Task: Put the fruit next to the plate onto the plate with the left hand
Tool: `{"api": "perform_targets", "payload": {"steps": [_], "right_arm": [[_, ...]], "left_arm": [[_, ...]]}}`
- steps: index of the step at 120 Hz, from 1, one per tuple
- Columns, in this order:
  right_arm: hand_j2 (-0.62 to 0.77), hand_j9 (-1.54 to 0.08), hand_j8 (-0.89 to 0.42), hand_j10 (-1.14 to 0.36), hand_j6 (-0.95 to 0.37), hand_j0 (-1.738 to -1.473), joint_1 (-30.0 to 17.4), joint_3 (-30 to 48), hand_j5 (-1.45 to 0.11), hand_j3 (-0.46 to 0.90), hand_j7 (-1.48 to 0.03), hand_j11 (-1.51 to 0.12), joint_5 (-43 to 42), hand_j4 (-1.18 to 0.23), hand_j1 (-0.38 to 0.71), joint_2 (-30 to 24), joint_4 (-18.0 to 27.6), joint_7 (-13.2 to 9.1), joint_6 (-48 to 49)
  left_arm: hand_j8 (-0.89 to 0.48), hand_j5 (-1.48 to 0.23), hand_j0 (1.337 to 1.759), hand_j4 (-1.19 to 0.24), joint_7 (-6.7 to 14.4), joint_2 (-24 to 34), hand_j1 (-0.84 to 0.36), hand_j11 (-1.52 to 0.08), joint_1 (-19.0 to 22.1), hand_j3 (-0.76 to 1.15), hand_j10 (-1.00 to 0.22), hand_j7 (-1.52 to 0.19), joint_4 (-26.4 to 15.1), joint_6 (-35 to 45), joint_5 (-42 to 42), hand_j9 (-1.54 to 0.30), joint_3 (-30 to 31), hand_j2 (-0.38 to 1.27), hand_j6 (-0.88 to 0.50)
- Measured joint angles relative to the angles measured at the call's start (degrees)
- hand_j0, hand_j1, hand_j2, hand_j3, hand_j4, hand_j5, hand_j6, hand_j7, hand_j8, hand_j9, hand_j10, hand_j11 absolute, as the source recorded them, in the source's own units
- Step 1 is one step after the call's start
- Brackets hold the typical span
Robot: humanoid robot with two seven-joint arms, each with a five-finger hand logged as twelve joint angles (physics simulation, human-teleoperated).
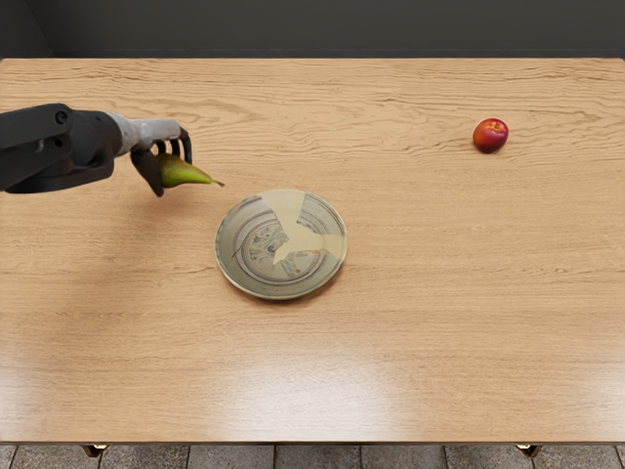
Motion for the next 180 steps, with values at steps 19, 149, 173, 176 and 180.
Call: {"api": "perform_targets", "payload": {"steps": [19,149,173,176,180], "right_arm": [[-0.01,-0.04,-0.03,-0.03,-0.03,-1.658,-0.3,0.0,-0.04,0.0,-0.04,-0.04,0.1,-0.03,-0.31,0.0,0.0,0.1,0.0],[-0.01,-0.04,-0.03,-0.03,-0.03,-1.658,-0.5,0.0,-0.04,0.0,-0.04,-0.04,0.1,-0.03,-0.31,0.0,-0.1,-0.1,0.0],[-0.01,-0.04,-0.03,-0.03,-0.03,-1.658,-0.5,0.0,-0.04,0.0,-0.04,-0.04,0.1,-0.03,-0.31,0.0,-0.1,-0.1,0.0],[-0.01,-0.04,-0.03,-0.03,-0.03,-1.658,-0.5,0.0,-0.04,0.0,-0.04,-0.04,0.1,-0.03,-0.31,0.0,-0.1,-0.1,0.0],[-0.01,-0.04,-0.03,-0.03,-0.03,-1.658,-0.5,0.0,-0.04,0.0,-0.04,-0.04,0.1,-0.03,-0.31,0.0,-0.1,-0.1,0.0]], "left_arm": [[-0.36,-1.06,1.643,-0.34,0.5,0.2,-0.33,-1.09,-0.3,0.0,-0.76,-1.07,-4.5,-0.1,-1.4,-1.09,-0.2,0.26,-0.27],[-0.28,-0.63,1.651,-0.27,3.1,-9.7,-0.1,-0.65,-0.8,0.0,-0.46,-0.64,-7.8,-1.2,-7.9,-0.65,-0.3,0.16,-0.22],[-0.11,-0.24,1.655,-0.1,3.2,-6.8,0.18,-0.24,0.5,0.0,-0.18,-0.24,-7.2,-3.7,-13.7,-0.24,-4.0,0.06,-0.09],[-0.09,-0.21,1.656,-0.09,3.3,-4.9,0.2,-0.22,0.7,0.0,-0.16,-0.21,-7.2,-5.3,-15.2,-0.22,-5.1,0.05,-0.08],[-0.08,-0.18,1.656,-0.08,3.3,-2.6,0.22,-0.18,0.8,0.0,-0.13,-0.18,-7.2,-7.5,-17.1,-0.18,-6.5,0.05,-0.06]]}}
